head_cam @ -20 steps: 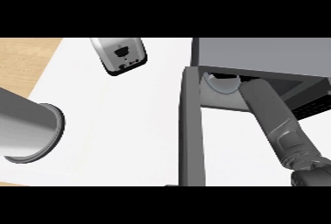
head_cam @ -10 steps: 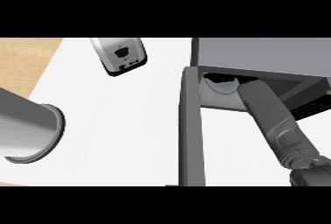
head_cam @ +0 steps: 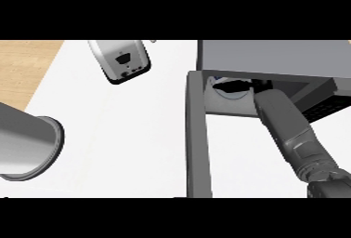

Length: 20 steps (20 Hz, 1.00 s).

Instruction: Pick up the milk, place it into the microwave and close the microwave

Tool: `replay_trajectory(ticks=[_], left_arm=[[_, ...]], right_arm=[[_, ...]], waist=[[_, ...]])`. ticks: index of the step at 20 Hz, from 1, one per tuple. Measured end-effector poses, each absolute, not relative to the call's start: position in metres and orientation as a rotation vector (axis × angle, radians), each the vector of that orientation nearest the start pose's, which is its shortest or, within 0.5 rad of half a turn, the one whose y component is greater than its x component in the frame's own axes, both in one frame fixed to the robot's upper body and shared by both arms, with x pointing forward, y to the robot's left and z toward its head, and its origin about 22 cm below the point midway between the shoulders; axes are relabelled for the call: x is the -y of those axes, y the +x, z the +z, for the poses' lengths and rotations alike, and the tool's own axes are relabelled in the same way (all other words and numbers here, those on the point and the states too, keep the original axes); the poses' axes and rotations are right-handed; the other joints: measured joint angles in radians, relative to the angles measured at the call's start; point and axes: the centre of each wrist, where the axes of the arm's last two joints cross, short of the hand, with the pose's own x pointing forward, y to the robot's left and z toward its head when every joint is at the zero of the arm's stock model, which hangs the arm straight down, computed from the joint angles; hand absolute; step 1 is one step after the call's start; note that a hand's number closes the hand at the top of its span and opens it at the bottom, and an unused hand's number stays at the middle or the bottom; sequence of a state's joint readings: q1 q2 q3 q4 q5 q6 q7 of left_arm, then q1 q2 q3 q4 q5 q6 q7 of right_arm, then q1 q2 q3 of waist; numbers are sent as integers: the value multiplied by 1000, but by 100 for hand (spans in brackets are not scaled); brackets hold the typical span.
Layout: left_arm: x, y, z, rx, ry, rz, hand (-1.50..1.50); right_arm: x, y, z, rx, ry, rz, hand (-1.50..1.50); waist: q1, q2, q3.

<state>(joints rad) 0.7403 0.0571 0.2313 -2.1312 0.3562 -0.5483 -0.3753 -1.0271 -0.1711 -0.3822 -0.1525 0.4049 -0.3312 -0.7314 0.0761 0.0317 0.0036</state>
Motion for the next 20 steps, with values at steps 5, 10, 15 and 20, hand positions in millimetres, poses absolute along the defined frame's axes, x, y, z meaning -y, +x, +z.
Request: replay_trajectory(ticks=[5,10,15,20], left_arm=[[-308,55,46,1928,-182,3,-150],[-290,64,48,1918,-200,-34,-150],[-270,69,52,1911,-219,-74,-150],[-253,89,58,1892,-248,-120,-150]], right_arm=[[217,421,-3,1900,-326,332,-150],[220,408,-23,1896,-226,318,-150],[222,387,-50,1888,-144,300,-150],[227,366,-72,1876,-76,277,-150]], waist=[[-16,-9,-1],[-46,-22,-2],[-71,-34,-3],[-97,-41,-4]])
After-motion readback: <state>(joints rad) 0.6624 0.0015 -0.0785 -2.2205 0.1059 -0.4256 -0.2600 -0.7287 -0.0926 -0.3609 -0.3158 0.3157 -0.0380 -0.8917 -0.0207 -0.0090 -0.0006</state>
